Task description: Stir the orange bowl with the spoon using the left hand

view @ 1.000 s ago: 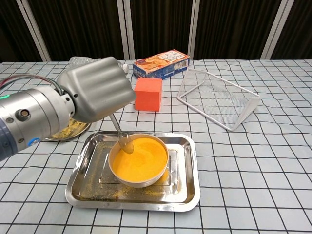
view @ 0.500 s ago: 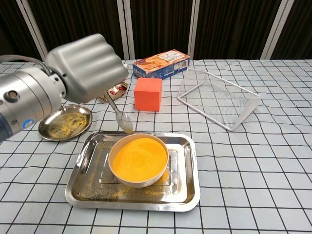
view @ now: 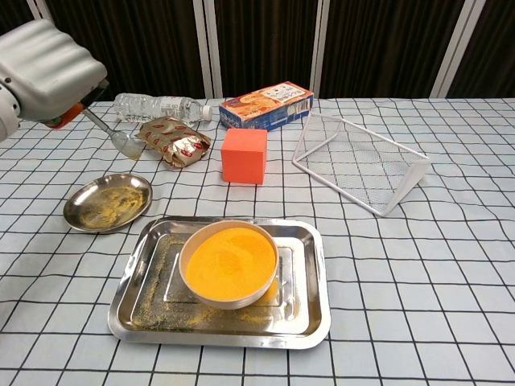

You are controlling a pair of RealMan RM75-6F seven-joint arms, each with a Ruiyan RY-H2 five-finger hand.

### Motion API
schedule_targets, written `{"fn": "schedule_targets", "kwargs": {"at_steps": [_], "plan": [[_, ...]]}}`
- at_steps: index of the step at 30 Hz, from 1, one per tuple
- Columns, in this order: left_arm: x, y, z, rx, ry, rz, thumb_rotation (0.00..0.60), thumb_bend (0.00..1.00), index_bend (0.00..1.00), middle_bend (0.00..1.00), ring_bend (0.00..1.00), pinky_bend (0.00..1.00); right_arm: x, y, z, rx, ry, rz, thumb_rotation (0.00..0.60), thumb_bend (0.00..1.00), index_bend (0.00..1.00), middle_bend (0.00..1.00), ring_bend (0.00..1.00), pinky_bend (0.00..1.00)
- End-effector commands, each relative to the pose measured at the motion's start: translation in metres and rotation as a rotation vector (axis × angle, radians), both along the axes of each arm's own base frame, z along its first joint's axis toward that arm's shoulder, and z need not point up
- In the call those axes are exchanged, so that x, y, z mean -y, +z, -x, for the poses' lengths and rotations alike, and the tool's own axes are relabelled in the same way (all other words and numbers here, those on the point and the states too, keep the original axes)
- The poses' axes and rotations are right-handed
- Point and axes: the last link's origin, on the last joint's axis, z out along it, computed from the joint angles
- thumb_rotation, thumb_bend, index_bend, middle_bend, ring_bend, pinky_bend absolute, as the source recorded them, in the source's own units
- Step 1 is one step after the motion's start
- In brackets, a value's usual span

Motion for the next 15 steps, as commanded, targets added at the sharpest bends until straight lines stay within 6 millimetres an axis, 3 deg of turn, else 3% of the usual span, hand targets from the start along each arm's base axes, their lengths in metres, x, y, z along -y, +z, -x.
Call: {"fn": "schedule_targets", "kwargs": {"at_steps": [1, 15], "plan": [[-0.009, -0.012, 0.023, 0.039, 0.055, 0.004, 0.6, 0.8, 0.83, 1.0, 0.95, 1.0, 0.0, 0.0, 0.0, 0.001, -0.001, 0.0, 0.6, 0.36, 0.0, 0.0, 0.0, 0.0], [-0.008, -0.06, 0.043, 0.043, 0.126, 0.038, 0.6, 0.74, 0.79, 1.0, 0.94, 1.0, 0.0, 0.001, 0.001, 0.011, -0.007, -0.001, 0.6, 0.36, 0.0, 0.0, 0.0, 0.0]]}}
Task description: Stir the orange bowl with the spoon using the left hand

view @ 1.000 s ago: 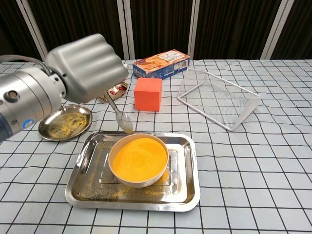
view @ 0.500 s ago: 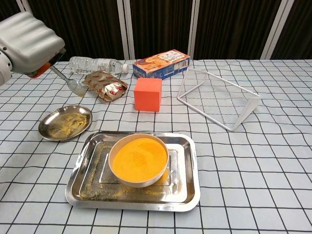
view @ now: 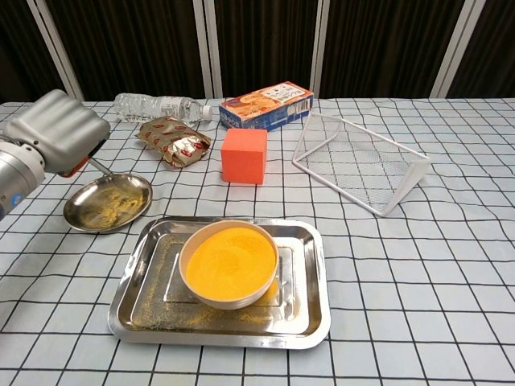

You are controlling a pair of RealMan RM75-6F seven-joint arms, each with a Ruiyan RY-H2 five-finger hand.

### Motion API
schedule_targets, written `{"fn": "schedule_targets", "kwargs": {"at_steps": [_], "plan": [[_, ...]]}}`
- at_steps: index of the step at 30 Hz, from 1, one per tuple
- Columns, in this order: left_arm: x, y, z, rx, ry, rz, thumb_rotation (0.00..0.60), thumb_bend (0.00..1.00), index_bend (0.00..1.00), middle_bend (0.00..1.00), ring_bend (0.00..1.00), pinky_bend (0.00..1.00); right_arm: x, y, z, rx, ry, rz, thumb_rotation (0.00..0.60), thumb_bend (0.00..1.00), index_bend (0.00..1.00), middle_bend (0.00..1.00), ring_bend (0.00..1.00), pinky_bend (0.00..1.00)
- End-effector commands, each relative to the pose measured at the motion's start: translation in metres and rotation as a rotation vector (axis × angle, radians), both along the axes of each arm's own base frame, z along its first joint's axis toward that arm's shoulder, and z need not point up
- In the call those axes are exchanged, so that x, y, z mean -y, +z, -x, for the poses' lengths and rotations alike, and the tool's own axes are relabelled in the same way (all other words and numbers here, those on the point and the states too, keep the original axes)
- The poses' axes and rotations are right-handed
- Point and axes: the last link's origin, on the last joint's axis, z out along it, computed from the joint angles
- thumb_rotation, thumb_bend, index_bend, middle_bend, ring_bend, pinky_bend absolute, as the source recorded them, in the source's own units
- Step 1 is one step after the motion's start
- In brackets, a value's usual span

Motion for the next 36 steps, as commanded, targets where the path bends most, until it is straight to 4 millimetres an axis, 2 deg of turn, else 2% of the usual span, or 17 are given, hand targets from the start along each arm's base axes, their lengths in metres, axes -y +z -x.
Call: {"fn": "schedule_targets", "kwargs": {"at_steps": [1, 6, 12, 15, 19, 25, 28, 36], "plan": [[0.001, -0.007, 0.002, 0.016, 0.014, -0.001, 0.6, 0.73, 0.79, 1.0, 0.94, 1.0, 0.0, 0.0, 0.0, 0.001, -0.001, 0.0, 0.6, 0.36, 0.0, 0.0, 0.0, 0.0], [0.0, -0.005, 0.005, 0.017, 0.017, -0.018, 0.6, 0.68, 0.78, 0.99, 0.94, 0.99, 0.0, 0.0, 0.0, 0.003, -0.001, -0.001, 0.6, 0.36, 0.0, 0.0, 0.0, 0.0], [-0.001, 0.0, 0.014, 0.016, 0.052, -0.032, 0.6, 0.55, 0.73, 0.96, 0.92, 0.99, 0.0, -0.001, 0.0, 0.003, -0.002, -0.004, 0.6, 0.36, 0.0, 0.0, 0.0, 0.0], [-0.001, 0.001, 0.016, 0.01, 0.049, -0.036, 0.6, 0.47, 0.65, 0.94, 0.91, 0.97, 0.0, -0.001, -0.001, 0.001, -0.002, -0.004, 0.6, 0.36, 0.0, 0.0, 0.0, 0.0], [-0.003, 0.005, 0.019, 0.013, 0.061, -0.05, 0.6, 0.33, 0.49, 0.9, 0.9, 0.97, 0.0, -0.001, -0.001, 0.003, -0.004, -0.004, 0.6, 0.36, 0.0, 0.0, 0.0, 0.0], [-0.004, 0.011, 0.021, 0.029, 0.081, -0.071, 0.6, 0.17, 0.33, 0.9, 0.9, 0.97, 0.0, -0.001, 0.0, 0.007, -0.006, -0.003, 0.6, 0.36, 0.0, 0.0, 0.0, 0.0], [-0.004, 0.013, 0.021, 0.049, 0.089, -0.072, 0.6, 0.15, 0.28, 0.9, 0.9, 0.97, -0.001, 0.0, 0.0, 0.006, -0.007, -0.002, 0.6, 0.36, 0.0, 0.0, 0.0, 0.0], [-0.001, 0.022, 0.019, 0.112, 0.07, -0.082, 0.6, 0.14, 0.26, 0.9, 0.9, 0.97, -0.001, 0.0, 0.0, 0.004, -0.008, 0.0, 0.6, 0.36, 0.0, 0.0, 0.0, 0.0]]}}
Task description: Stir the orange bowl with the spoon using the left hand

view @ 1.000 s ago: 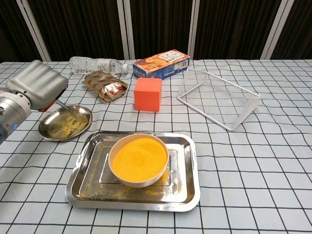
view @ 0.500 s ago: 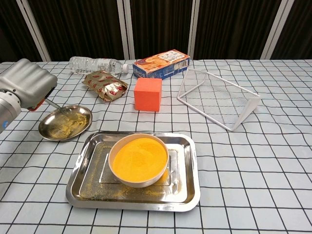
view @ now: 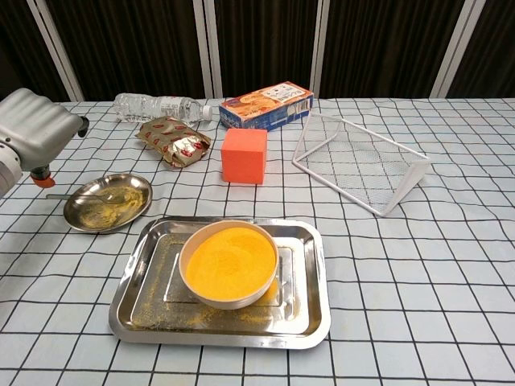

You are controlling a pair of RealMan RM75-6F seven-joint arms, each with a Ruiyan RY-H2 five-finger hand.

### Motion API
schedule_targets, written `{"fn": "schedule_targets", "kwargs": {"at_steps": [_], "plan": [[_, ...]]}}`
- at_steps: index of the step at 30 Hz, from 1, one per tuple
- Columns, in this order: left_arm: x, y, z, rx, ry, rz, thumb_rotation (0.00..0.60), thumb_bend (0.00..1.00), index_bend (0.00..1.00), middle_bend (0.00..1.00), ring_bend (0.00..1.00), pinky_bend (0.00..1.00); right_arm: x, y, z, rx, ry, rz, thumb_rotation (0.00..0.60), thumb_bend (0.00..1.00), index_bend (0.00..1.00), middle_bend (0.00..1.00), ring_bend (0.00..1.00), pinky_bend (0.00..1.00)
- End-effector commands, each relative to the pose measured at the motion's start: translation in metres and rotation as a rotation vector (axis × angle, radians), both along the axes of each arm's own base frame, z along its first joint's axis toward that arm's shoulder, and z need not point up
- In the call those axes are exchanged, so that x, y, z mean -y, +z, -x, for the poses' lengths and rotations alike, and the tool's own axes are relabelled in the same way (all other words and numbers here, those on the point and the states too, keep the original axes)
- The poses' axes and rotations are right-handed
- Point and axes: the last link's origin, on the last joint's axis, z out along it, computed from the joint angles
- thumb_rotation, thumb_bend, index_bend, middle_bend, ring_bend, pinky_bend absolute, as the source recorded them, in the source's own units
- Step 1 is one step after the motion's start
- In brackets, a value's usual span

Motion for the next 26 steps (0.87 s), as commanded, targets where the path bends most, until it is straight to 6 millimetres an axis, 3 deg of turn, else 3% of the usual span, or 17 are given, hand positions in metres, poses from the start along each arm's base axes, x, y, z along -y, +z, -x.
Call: {"fn": "schedule_targets", "kwargs": {"at_steps": [1, 6, 9, 11, 14, 16, 20, 26], "plan": [[0.002, 0.007, -0.001, 0.06, -0.012, -0.017, 0.6, 0.14, 0.25, 0.89, 0.9, 0.96, 0.0, 0.0, 0.0, -0.002, 0.0, 0.0, 0.6, 0.36, 0.0, 0.0, 0.0, 0.0], [0.016, 0.031, 0.0, 0.184, -0.085, -0.037, 0.6, 0.14, 0.22, 0.76, 0.77, 0.86, 0.0, 0.001, 0.001, -0.01, 0.002, 0.002, 0.6, 0.36, 0.0, 0.0, 0.0, 0.0], [0.034, 0.052, 0.005, 0.291, -0.125, -0.046, 0.6, 0.14, 0.13, 0.55, 0.59, 0.68, 0.001, 0.003, 0.002, -0.058, 0.025, 0.016, 0.6, 0.36, 0.0, 0.0, 0.0, 0.0], [0.048, 0.064, 0.009, 0.359, -0.13, -0.051, 0.6, 0.14, 0.05, 0.36, 0.43, 0.53, 0.0, 0.002, 0.001, -0.073, 0.036, 0.021, 0.6, 0.36, 0.0, 0.0, 0.0, 0.0], [0.074, 0.081, 0.017, 0.474, -0.13, -0.036, 0.6, 0.12, 0.0, 0.15, 0.25, 0.37, -0.001, 0.001, 0.001, -0.099, 0.05, 0.026, 0.6, 0.36, 0.0, 0.0, 0.0, 0.0], [0.093, 0.092, 0.027, 0.51, -0.112, -0.028, 0.6, 0.11, 0.0, 0.06, 0.17, 0.3, -0.001, 0.002, 0.001, -0.135, 0.063, 0.031, 0.6, 0.36, 0.0, 0.0, 0.0, 0.0], [0.126, 0.111, 0.043, 0.552, -0.046, -0.004, 0.6, 0.1, 0.0, 0.0, 0.07, 0.18, -0.001, 0.002, 0.0, -0.206, 0.1, 0.052, 0.6, 0.36, 0.0, 0.0, 0.0, 0.0], [0.168, 0.132, 0.068, 0.661, 0.024, 0.035, 0.6, 0.1, 0.0, 0.0, 0.01, 0.08, -0.002, 0.001, 0.001, -0.242, 0.119, 0.073, 0.6, 0.36, 0.0, 0.0, 0.0, 0.0]]}}
